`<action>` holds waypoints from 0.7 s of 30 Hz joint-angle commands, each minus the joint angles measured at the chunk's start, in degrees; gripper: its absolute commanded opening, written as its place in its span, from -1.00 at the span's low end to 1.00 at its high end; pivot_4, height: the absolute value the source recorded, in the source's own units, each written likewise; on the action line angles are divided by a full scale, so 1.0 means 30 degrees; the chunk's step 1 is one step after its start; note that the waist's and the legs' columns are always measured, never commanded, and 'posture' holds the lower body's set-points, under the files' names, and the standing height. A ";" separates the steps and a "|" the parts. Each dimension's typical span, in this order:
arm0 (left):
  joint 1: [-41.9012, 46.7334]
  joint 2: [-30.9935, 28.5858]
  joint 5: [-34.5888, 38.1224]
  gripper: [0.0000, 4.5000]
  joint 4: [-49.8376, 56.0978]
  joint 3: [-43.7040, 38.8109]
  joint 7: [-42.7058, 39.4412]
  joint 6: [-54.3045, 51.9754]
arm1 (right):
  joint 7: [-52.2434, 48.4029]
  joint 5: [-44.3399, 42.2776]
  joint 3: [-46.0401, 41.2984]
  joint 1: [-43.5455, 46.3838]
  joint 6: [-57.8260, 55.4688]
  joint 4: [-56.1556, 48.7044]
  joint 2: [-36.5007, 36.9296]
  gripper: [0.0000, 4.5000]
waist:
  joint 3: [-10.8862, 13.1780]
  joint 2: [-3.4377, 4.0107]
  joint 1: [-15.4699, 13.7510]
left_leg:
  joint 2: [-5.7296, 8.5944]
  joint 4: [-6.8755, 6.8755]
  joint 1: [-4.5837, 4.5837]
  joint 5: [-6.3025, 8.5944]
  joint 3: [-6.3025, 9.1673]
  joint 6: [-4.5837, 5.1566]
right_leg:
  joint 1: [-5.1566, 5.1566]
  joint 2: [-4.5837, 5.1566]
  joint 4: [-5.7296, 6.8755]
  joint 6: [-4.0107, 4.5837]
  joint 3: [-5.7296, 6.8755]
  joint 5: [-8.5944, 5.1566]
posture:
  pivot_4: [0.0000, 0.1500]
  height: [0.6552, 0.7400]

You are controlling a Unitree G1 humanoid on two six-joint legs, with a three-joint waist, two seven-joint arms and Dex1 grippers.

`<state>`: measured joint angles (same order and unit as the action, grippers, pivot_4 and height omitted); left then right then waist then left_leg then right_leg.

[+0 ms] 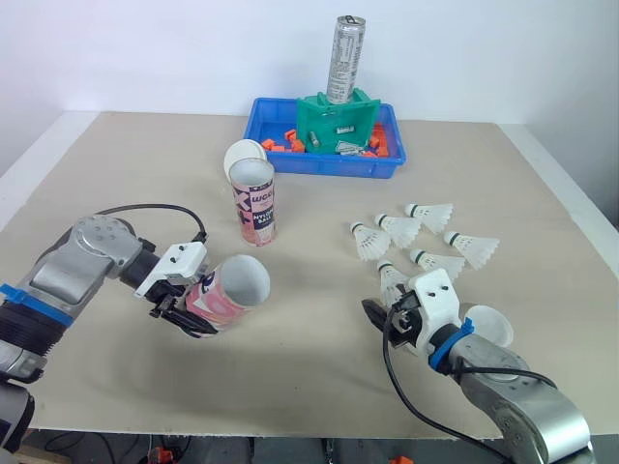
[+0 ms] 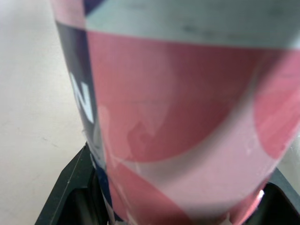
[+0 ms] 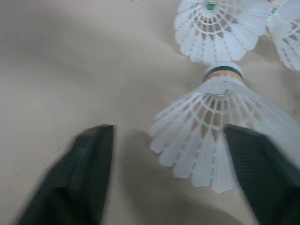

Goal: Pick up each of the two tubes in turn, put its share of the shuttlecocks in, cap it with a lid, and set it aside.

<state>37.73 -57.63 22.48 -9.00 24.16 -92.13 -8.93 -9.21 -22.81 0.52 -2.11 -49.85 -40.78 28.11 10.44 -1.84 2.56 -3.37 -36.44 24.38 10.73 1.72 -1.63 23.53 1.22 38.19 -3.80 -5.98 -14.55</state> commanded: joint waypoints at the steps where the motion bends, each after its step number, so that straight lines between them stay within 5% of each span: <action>1: -0.0145 -0.0346 0.0091 0.23 0.0332 -0.0348 -0.0123 0.0060 | 0.0243 0.0348 0.0111 0.0364 -0.0165 -0.0445 -0.0363 -0.20 | 0.0000 0.0000 0.0002 | 0.0000 0.0000 0.0000 0.0000 0.0002 0.0000 | 0.0000 -0.0001 0.0000 0.0000 0.0000 0.0000 | 1.00 0.23; 5: -0.0246 -0.0367 0.0100 0.23 0.0282 -0.0362 -0.0123 0.0150 | 0.0261 0.0577 0.0208 0.0553 -0.0329 -0.0434 -0.0619 -0.97 | 0.0000 -0.0001 0.0002 | 0.0000 0.0000 0.0000 0.0000 0.0001 0.0000 | 0.0000 -0.0001 0.0001 0.0000 0.0000 0.0001 | 1.00 0.23; 14: -0.0524 -0.0378 0.0149 0.23 0.0156 -0.0400 -0.0123 0.0412 | -0.0481 0.0496 -0.0691 0.0659 -0.0683 -0.1265 -0.0059 -0.97 | 0.0001 0.0002 0.0002 | -0.0001 0.0000 0.0000 0.0000 0.0002 0.0000 | 0.0000 -0.0002 0.0004 0.0000 0.0001 0.0001 | 1.00 0.23; 21: -0.0311 -0.0277 0.0195 0.23 0.0021 -0.0237 -0.0123 0.0497 | -0.4013 -0.0979 -0.2912 0.1027 -0.0537 -0.3572 0.3397 -0.97 | 0.0008 0.0015 -0.0001 | 0.0000 0.0000 -0.0004 0.0000 0.0006 0.0000 | -0.0002 -0.0003 0.0009 -0.0004 0.0003 0.0000 | 1.00 0.23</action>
<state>36.78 -57.73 22.70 -9.10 23.53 -92.08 -7.68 -17.79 -23.50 -5.49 -0.35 -52.61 -47.73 36.73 10.46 -1.80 2.56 -3.37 -36.44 24.36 10.73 1.73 -1.63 23.52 1.21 38.22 -3.81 -5.97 -14.55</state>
